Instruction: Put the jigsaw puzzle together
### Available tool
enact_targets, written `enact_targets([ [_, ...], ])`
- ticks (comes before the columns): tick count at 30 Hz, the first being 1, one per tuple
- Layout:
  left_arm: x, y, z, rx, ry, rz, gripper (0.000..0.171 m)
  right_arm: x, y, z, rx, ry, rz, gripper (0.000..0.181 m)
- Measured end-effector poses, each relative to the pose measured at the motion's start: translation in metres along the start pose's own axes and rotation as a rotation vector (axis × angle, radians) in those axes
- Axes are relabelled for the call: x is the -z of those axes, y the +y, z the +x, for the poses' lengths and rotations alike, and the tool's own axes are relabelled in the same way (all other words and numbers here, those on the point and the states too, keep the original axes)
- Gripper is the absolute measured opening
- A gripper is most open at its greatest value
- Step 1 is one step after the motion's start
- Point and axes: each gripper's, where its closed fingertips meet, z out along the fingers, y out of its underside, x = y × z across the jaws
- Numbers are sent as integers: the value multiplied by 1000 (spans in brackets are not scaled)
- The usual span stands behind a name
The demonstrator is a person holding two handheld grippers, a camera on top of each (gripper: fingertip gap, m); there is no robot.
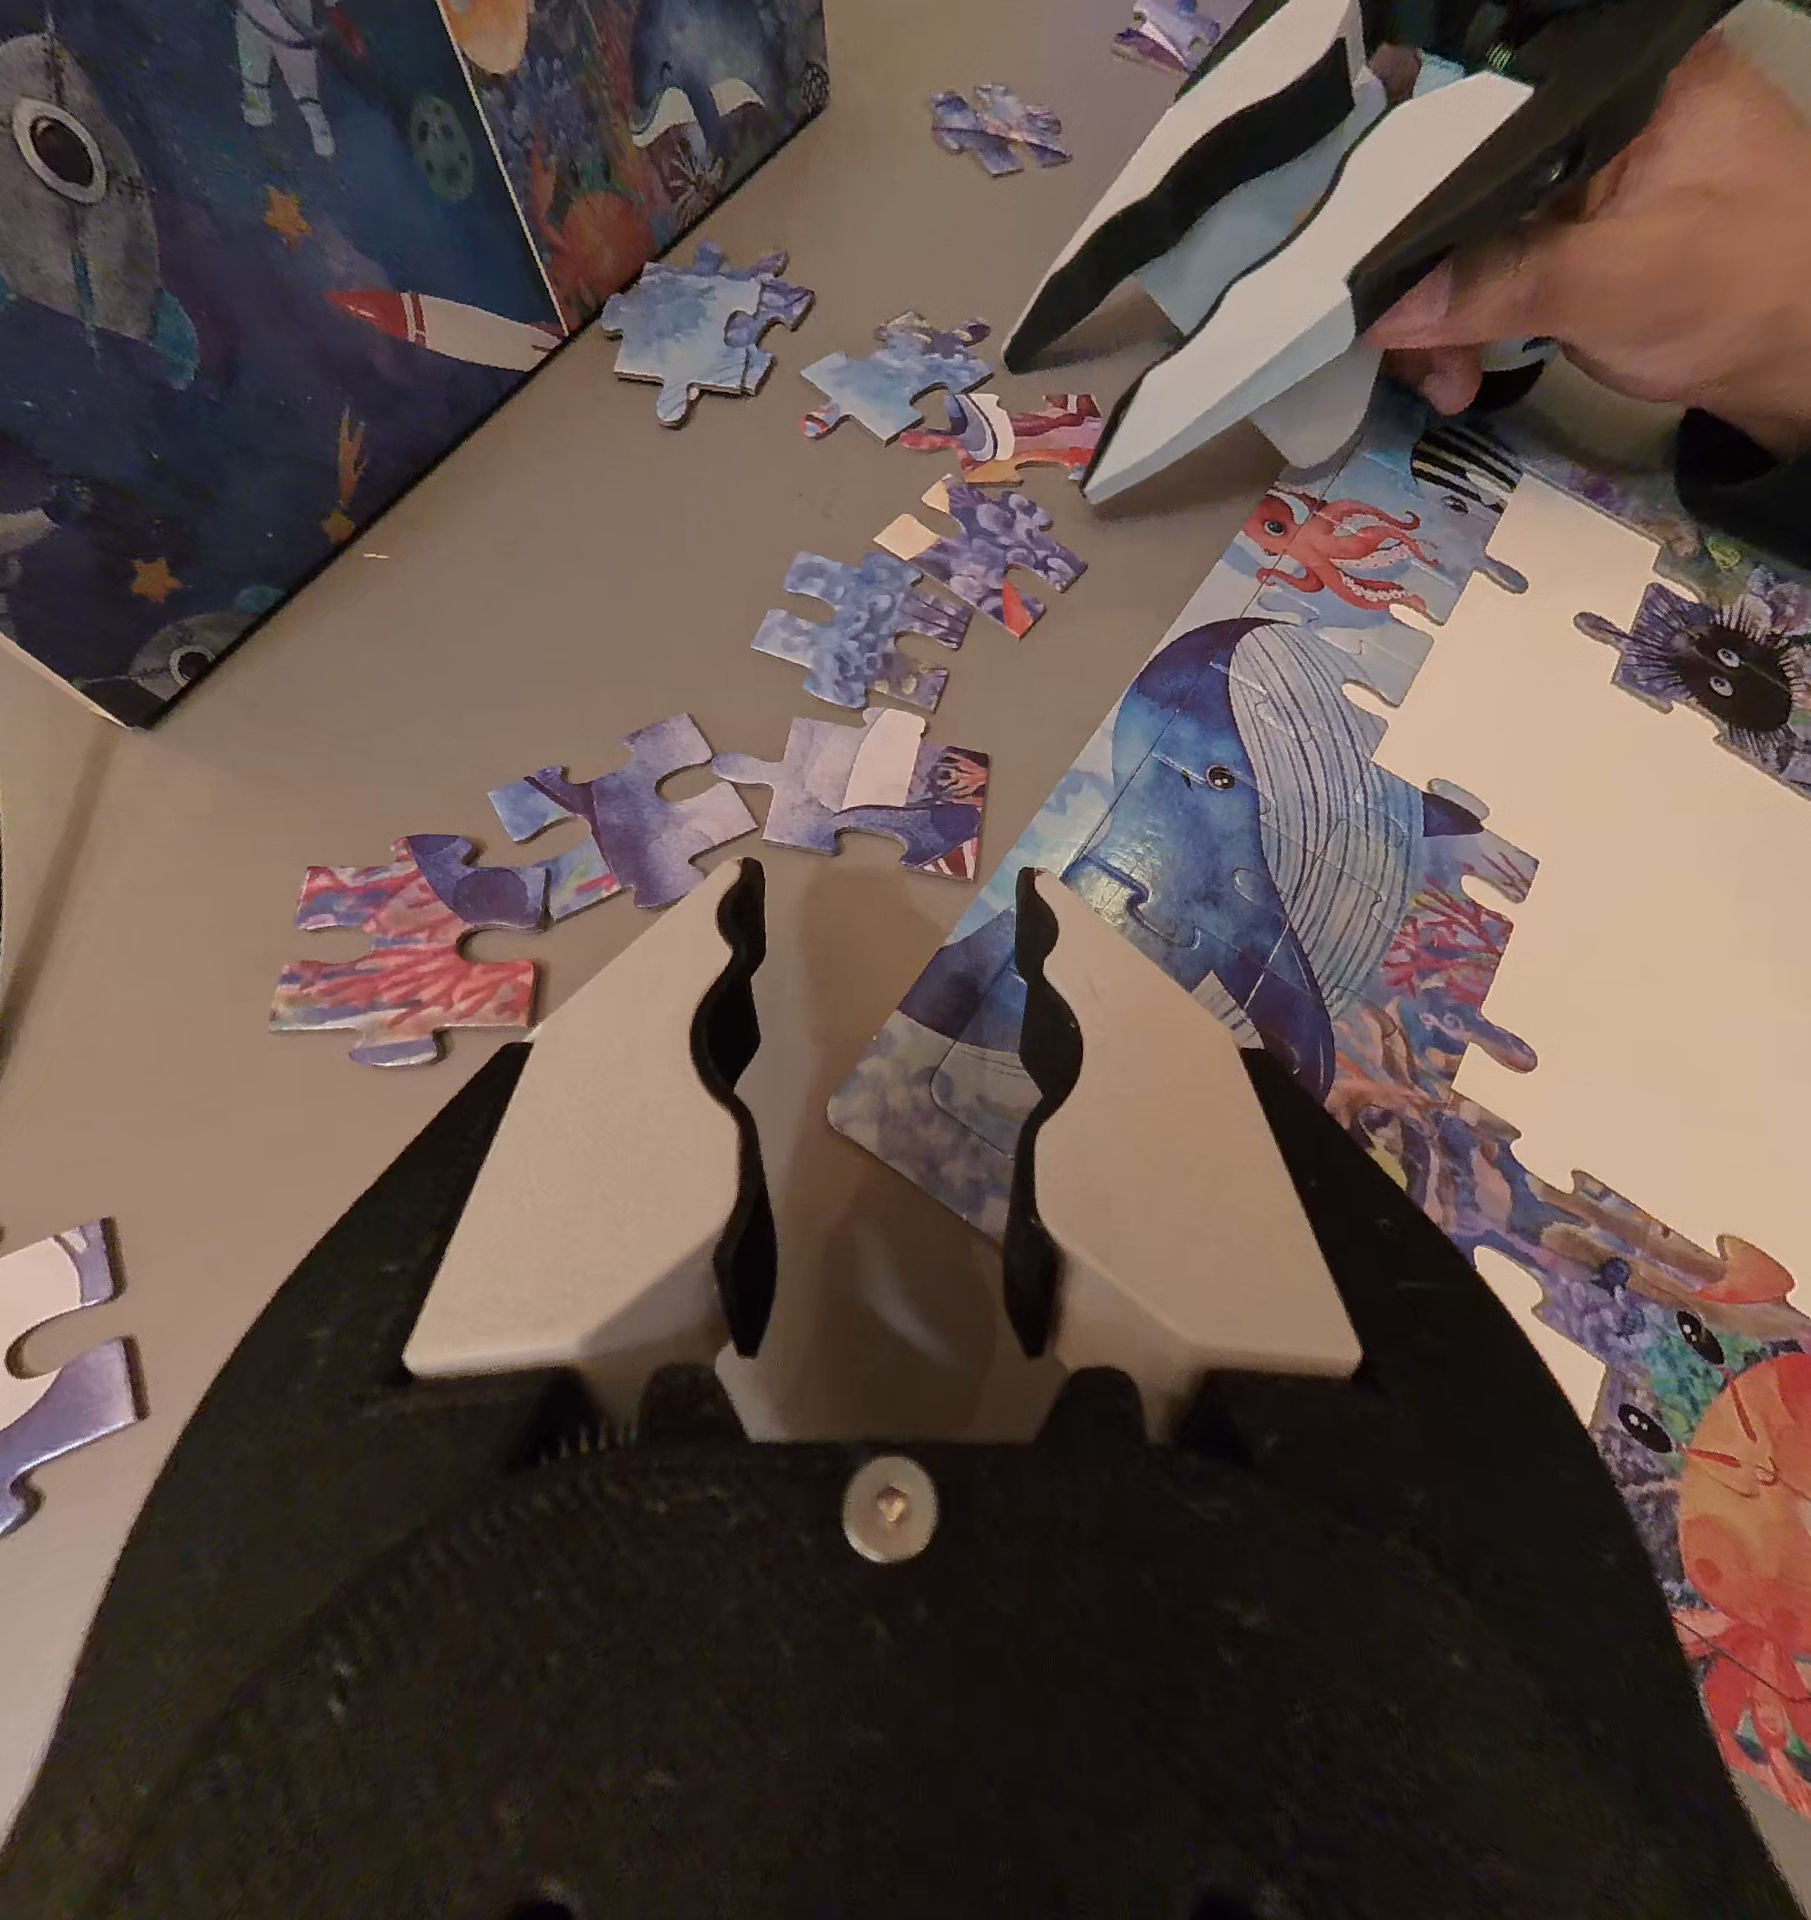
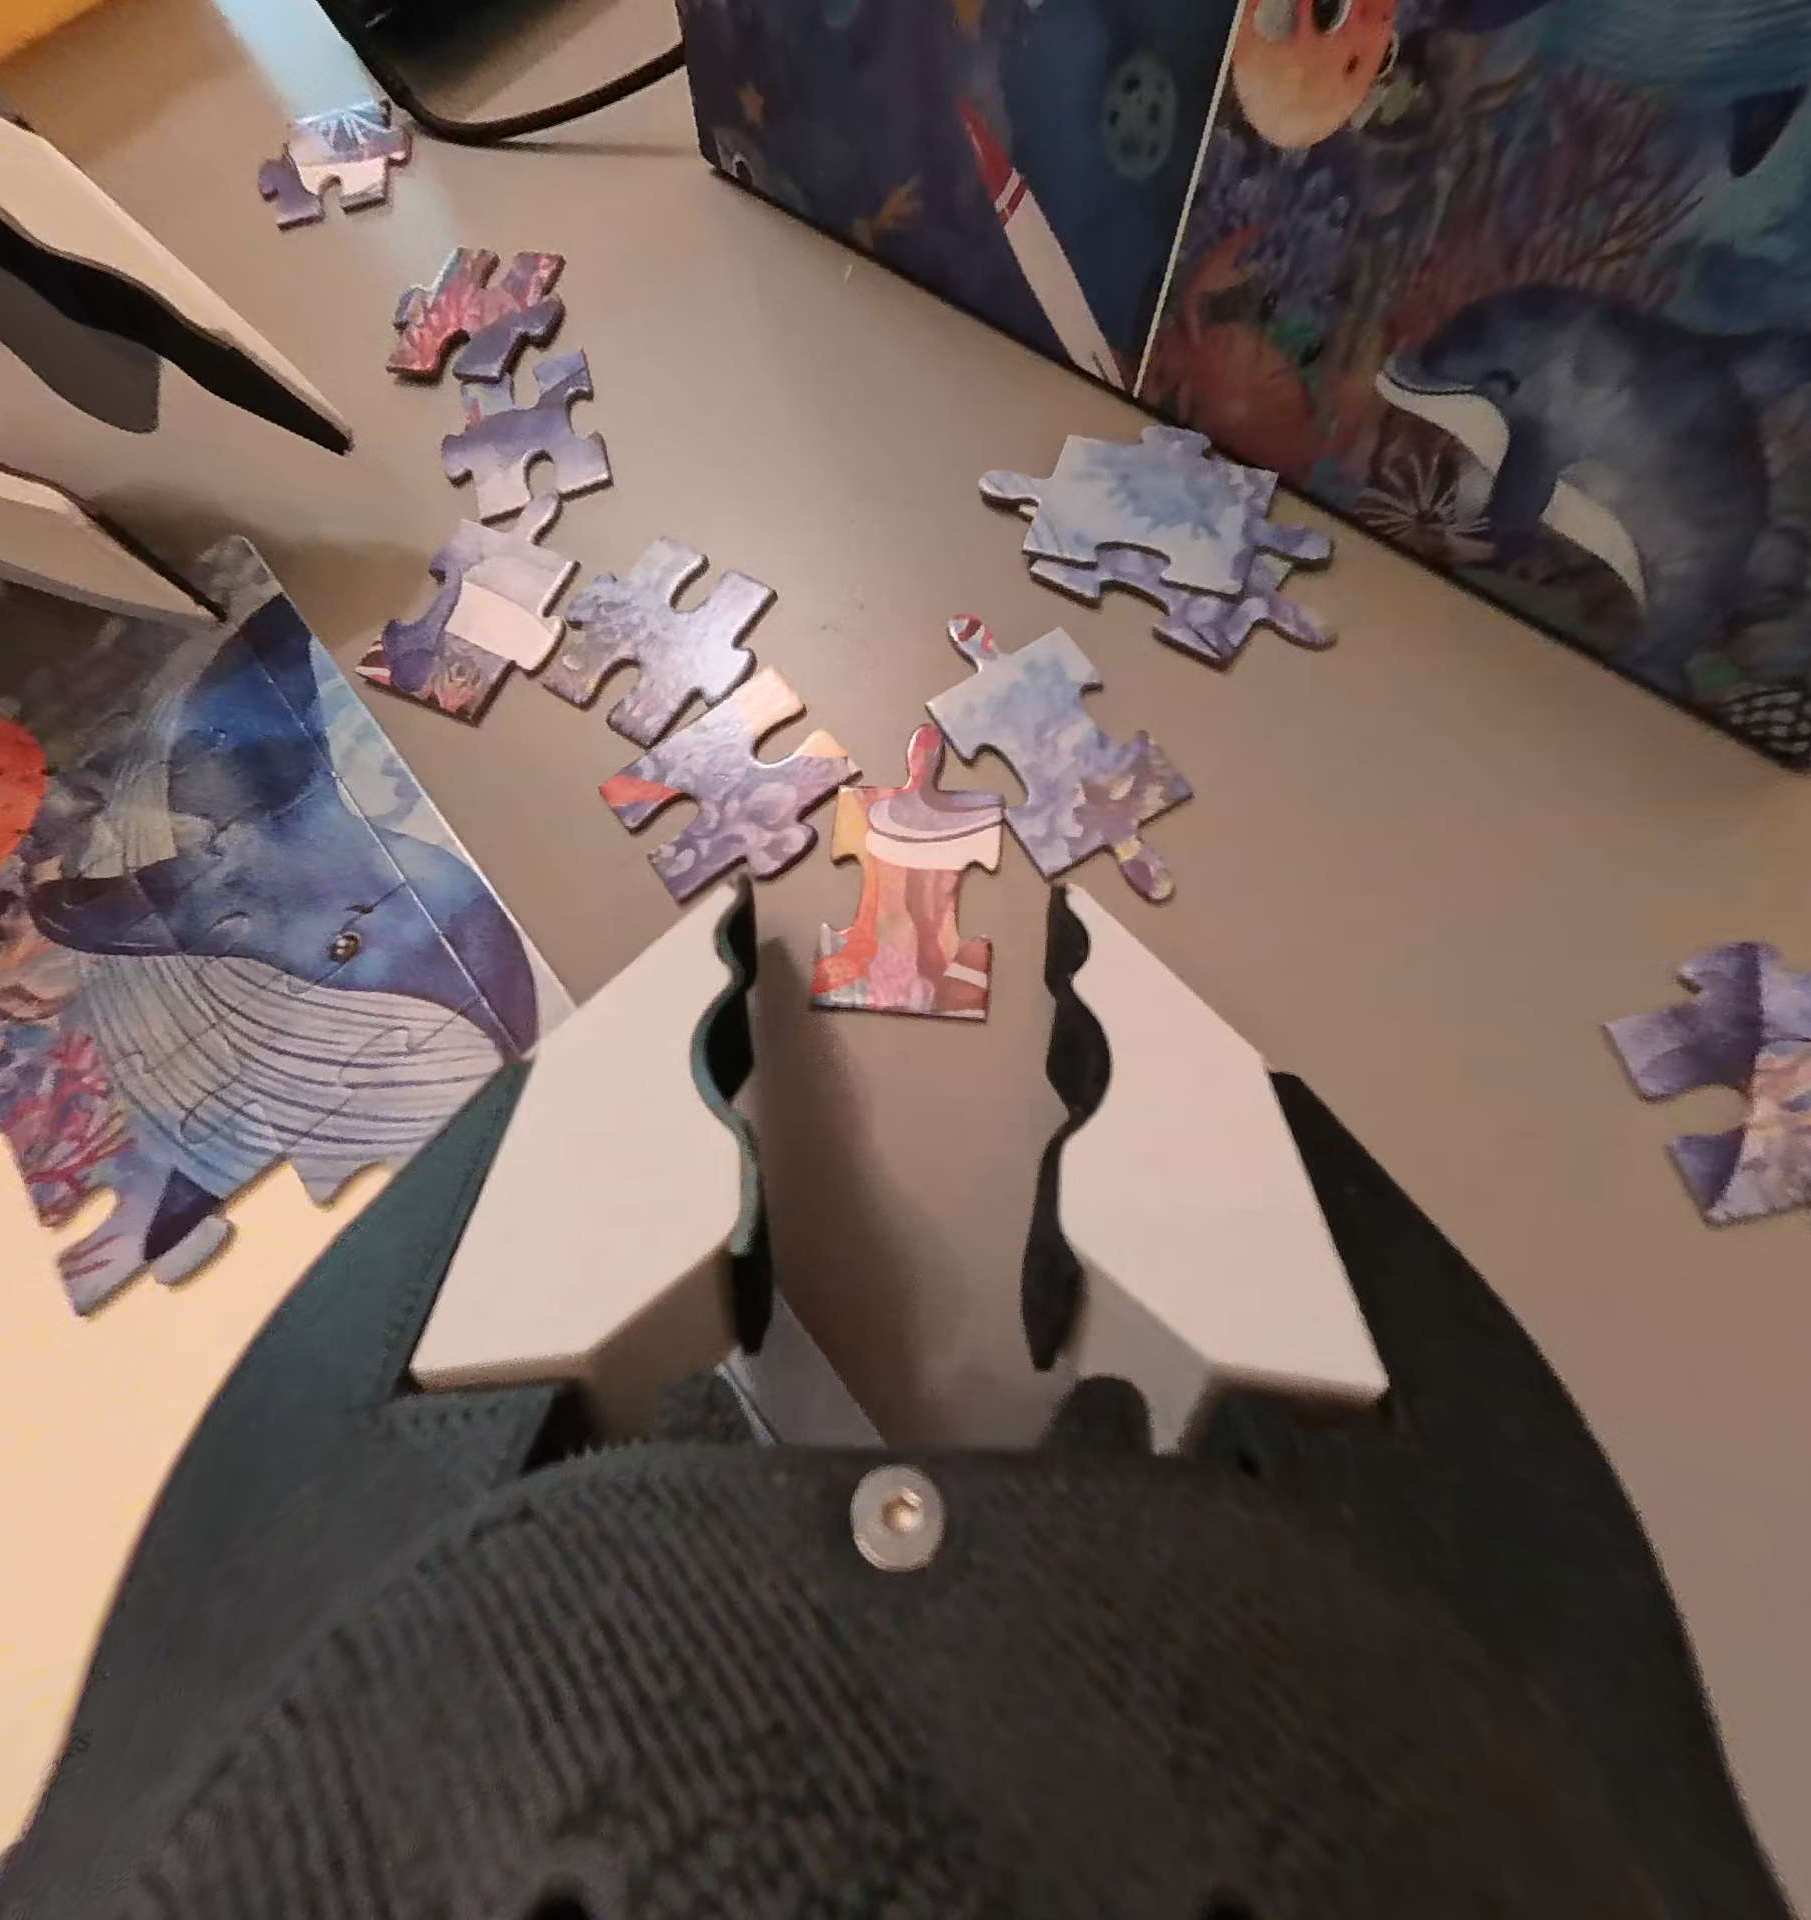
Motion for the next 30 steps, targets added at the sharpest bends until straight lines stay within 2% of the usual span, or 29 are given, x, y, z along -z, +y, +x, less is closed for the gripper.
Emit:
enact_targets([
  [3, -1, 1, 0, 2, 2, -8, 46, -1, 3, 5, 88, 84, -16, 31],
  [4, -1, 1, 0, 0, 0, -8, 46, -1, 3, 1, 117, 72, -18, 18],
  [11, -1, 1, 0, -14, -11, -10, 46, 3, 6, 2, 120, 79, -16, 16],
  [18, -1, 1, 0, -29, -21, -10, 46, 29, 22, 22, 37, 94, -13, 16],
  [24, -2, 2, 1, -46, -34, -21, 47, 51, 11, 28, -56, 34, 109, 16],
  [30, 0, 0, 0, -11, -14, -1, 47, 67, -12, 11, -95, -95, 258, 16],
])
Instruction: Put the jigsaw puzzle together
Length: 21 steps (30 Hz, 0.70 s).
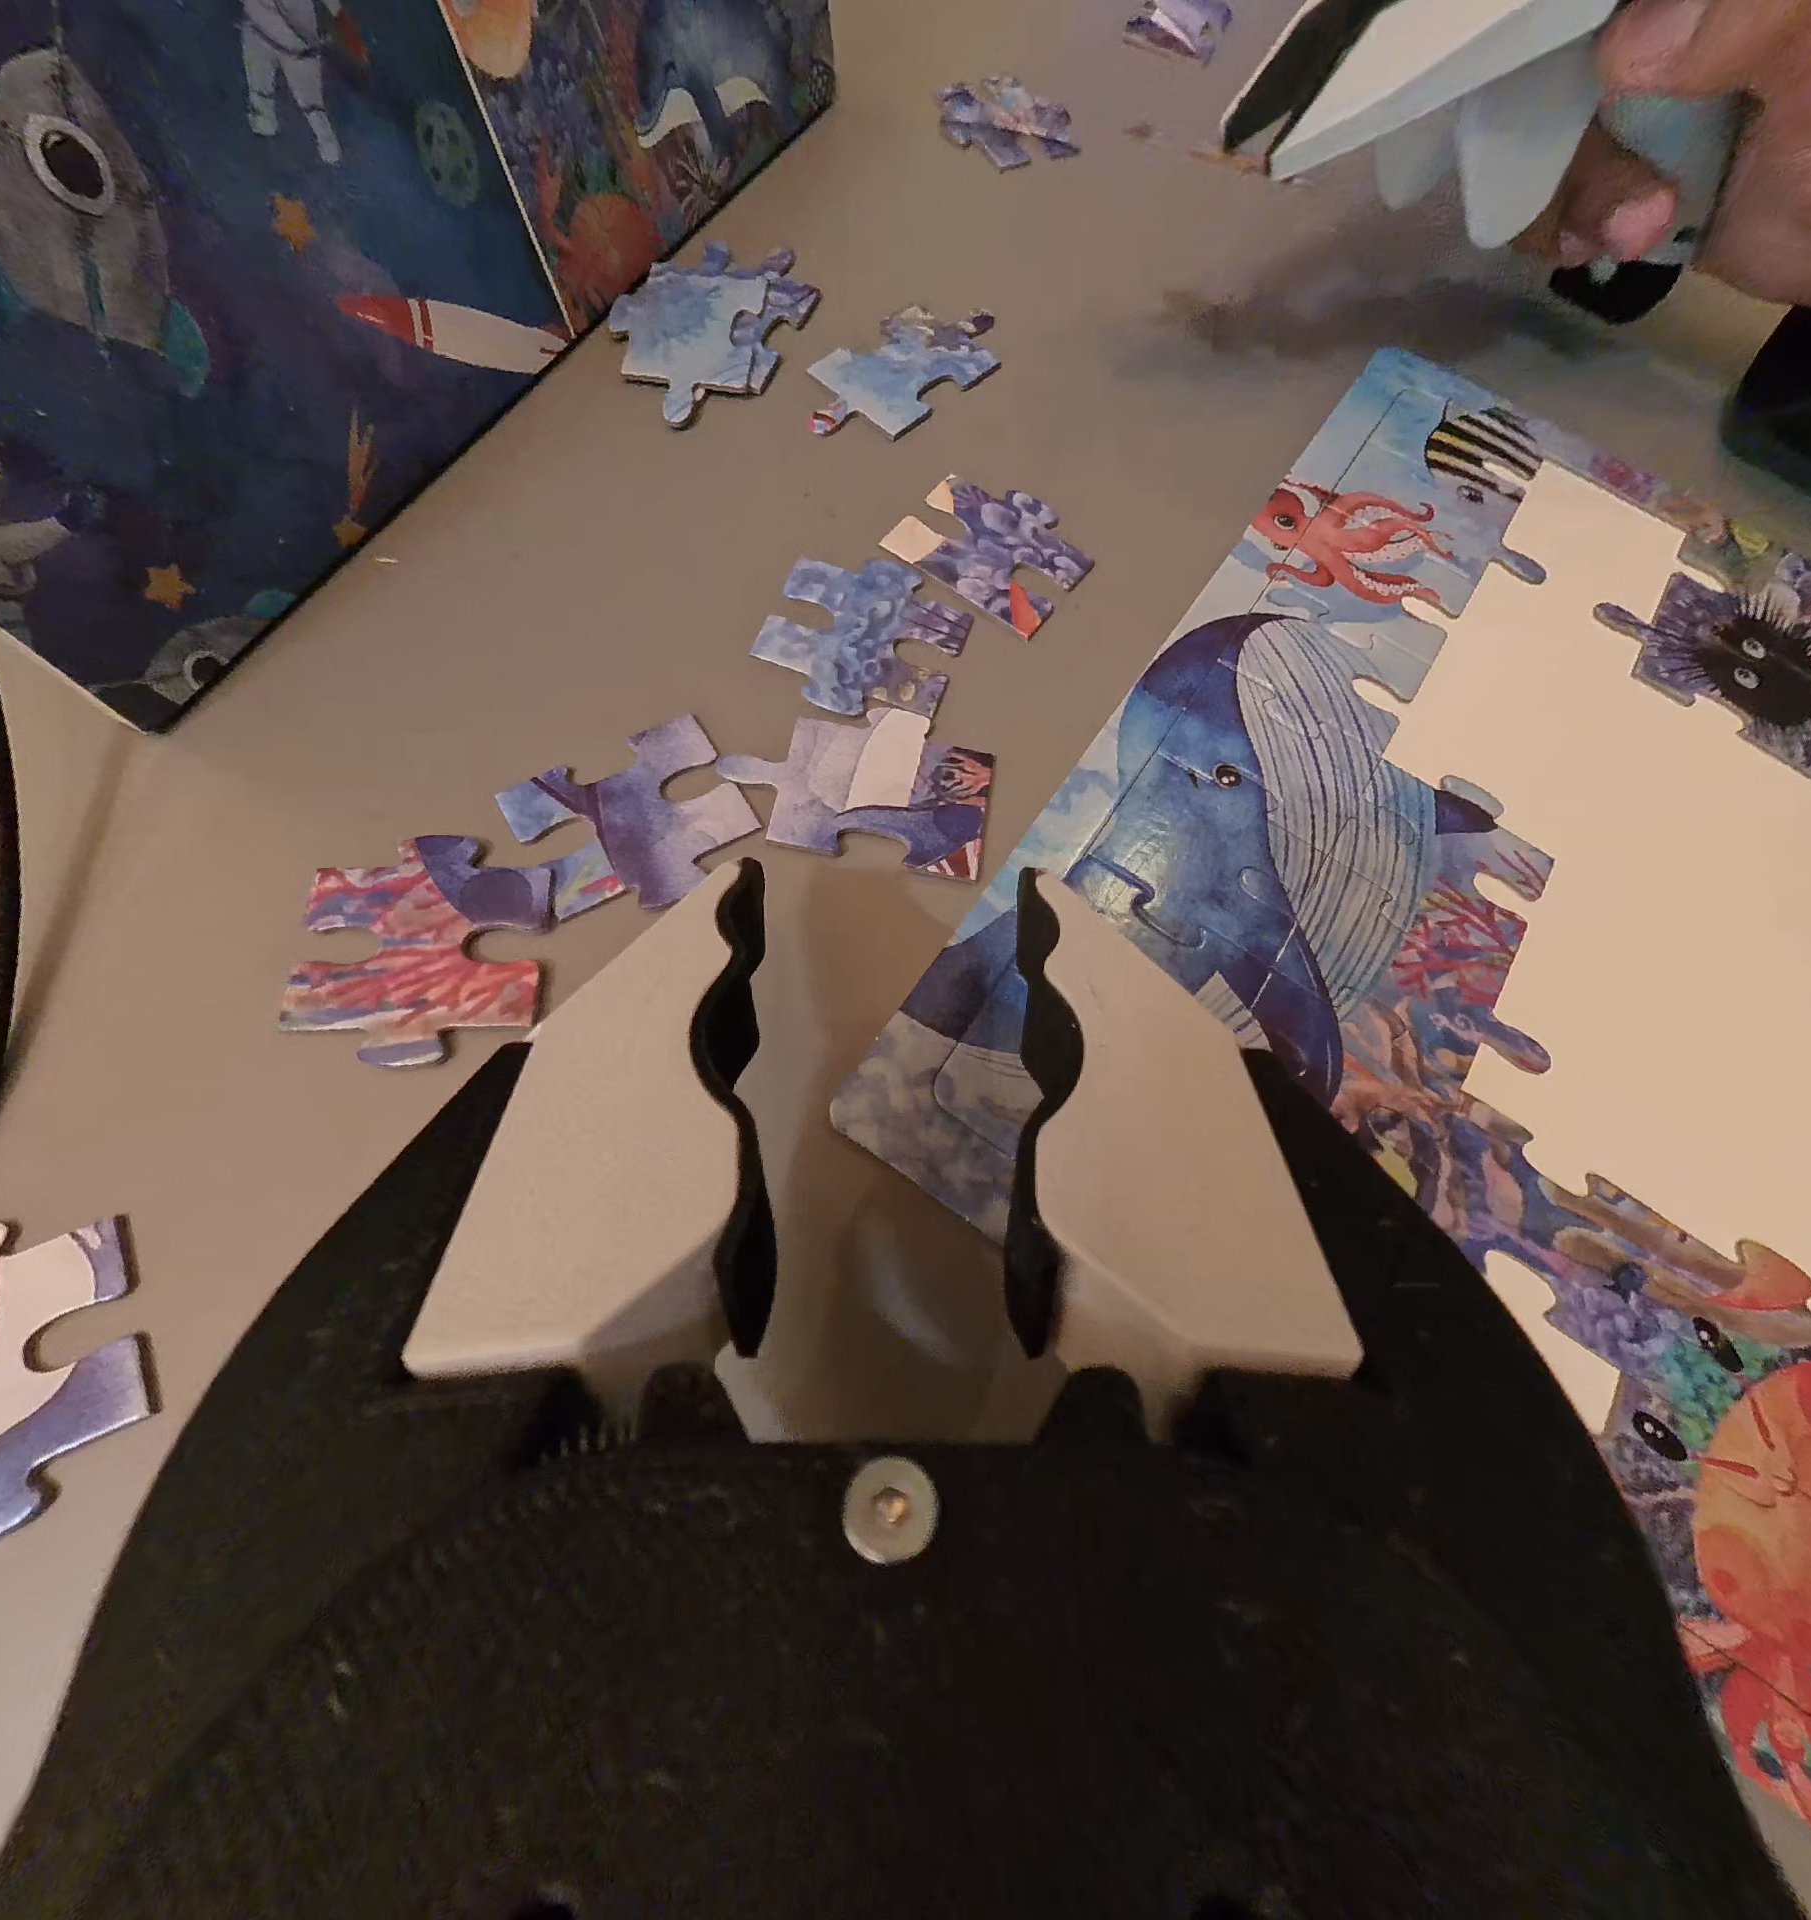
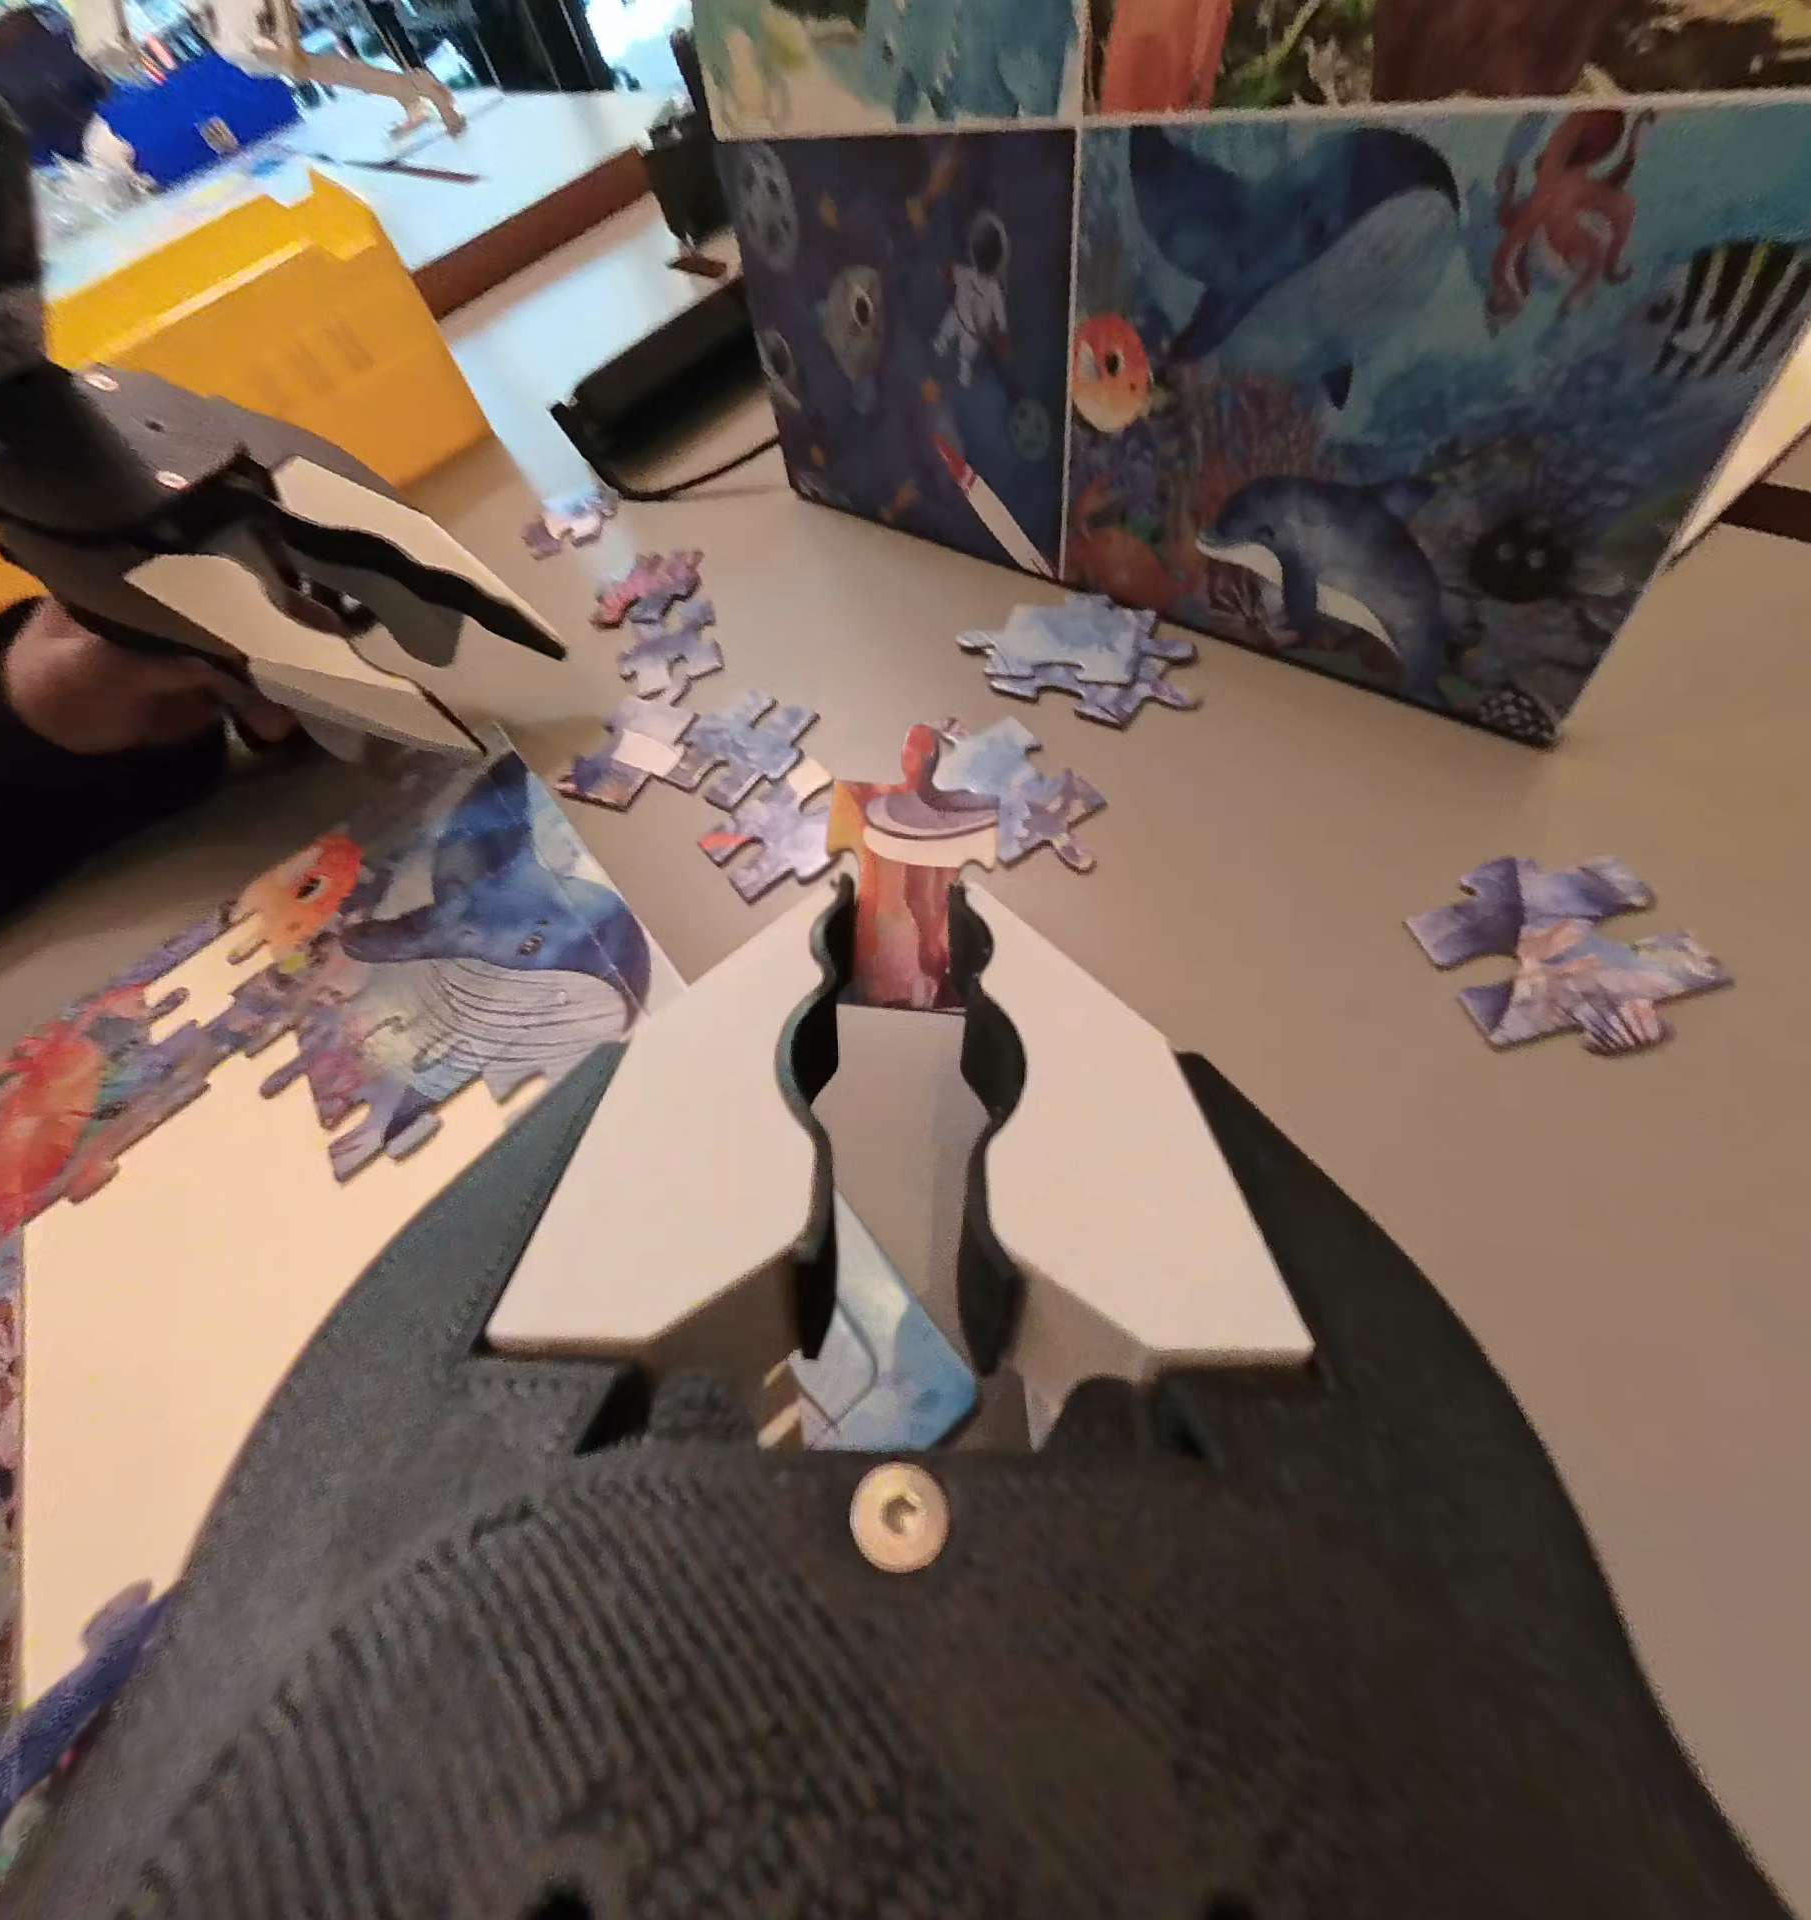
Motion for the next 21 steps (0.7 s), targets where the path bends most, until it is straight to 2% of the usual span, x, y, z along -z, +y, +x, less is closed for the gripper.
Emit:
enact_targets([
  [9, 4, -4, -3, 81, 45, 40, 46, 9, -18, -12, 58, -19, 81, 16],
  [21, 3, -3, -3, 74, 37, 33, 47, 30, -30, -2, 46, 9, 159, 16],
])
